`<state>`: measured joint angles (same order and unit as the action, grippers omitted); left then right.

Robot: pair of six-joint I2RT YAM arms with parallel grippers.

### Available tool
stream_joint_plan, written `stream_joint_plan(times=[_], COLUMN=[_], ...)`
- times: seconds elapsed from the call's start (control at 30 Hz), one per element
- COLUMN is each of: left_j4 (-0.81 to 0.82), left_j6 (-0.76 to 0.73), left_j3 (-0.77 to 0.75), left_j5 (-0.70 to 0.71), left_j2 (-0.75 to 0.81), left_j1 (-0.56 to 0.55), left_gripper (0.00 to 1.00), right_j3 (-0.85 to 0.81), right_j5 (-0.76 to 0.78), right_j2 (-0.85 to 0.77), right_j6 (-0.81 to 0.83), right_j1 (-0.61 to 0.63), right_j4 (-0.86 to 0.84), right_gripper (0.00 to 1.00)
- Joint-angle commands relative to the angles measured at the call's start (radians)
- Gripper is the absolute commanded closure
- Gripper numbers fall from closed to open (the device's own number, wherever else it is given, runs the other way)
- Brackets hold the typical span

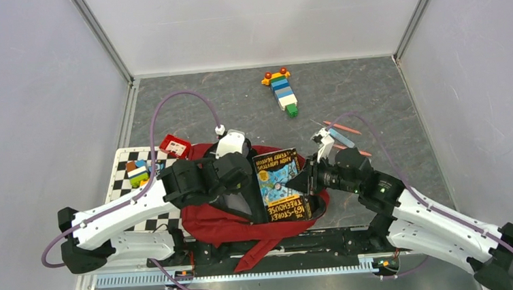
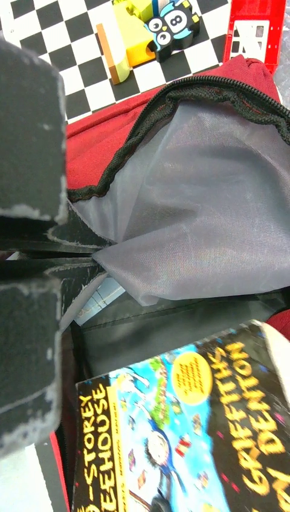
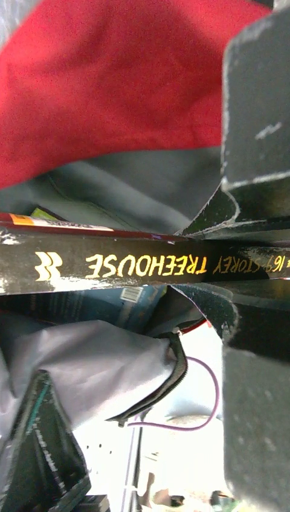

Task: Pack the student bag
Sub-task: Place the book in the student bag.

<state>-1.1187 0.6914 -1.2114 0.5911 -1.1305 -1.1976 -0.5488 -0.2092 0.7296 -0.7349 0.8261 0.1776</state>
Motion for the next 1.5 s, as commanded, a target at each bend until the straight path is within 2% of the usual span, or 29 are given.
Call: stream_joint_plan(times=[0.0, 0.17, 0.33, 0.53, 0.8, 0.93, 1.23, 1.47], left_j4=[0.078, 0.099, 0.136, 0.171, 0.205, 0.226, 0.237, 0.241], left_j6=[-0.022, -0.007, -0.009, -0.026, -0.049, -0.050, -0.053, -0.075], left_j3=[0.002, -0.002, 0.021, 0.046, 0.033, 0.039, 0.040, 0.041], left_j5=[-0.003, -0.010, -0.023, -0.080, -0.107, -0.120, -0.123, -0.141], left_j2=[0.039, 0.045, 0.073, 0.118, 0.166, 0.171, 0.183, 0.192], left_j1=[0.003, 0.006, 0.007, 0.015, 0.026, 0.033, 0.042, 0.055], left_gripper=[0.98, 0.98, 0.98, 0.98, 0.98, 0.98, 0.98, 0.98], right_j3=[-0.017, -0.039, -0.047, -0.157, -0.027, 0.015, 0.129, 0.098], right_j5=[-0.037, -0.021, -0.007, 0.045, 0.061, 0.067, 0.238, 0.236], right_j2=[0.053, 0.164, 0.235, 0.308, 0.382, 0.478, 0.562, 0.517], right_j6=[-0.038, -0.026, -0.092, -0.114, -0.363, -0.411, -0.341, -0.360], right_j1=[0.080, 0.187, 0.192, 0.157, 0.123, 0.131, 0.136, 0.142], right_j4=[-0.168, -0.207, -0.348, -0.432, -0.838, -0.924, -0.773, -0.777], right_gripper=[1.00, 1.00, 1.00, 1.00, 1.00, 1.00, 1.00, 1.00])
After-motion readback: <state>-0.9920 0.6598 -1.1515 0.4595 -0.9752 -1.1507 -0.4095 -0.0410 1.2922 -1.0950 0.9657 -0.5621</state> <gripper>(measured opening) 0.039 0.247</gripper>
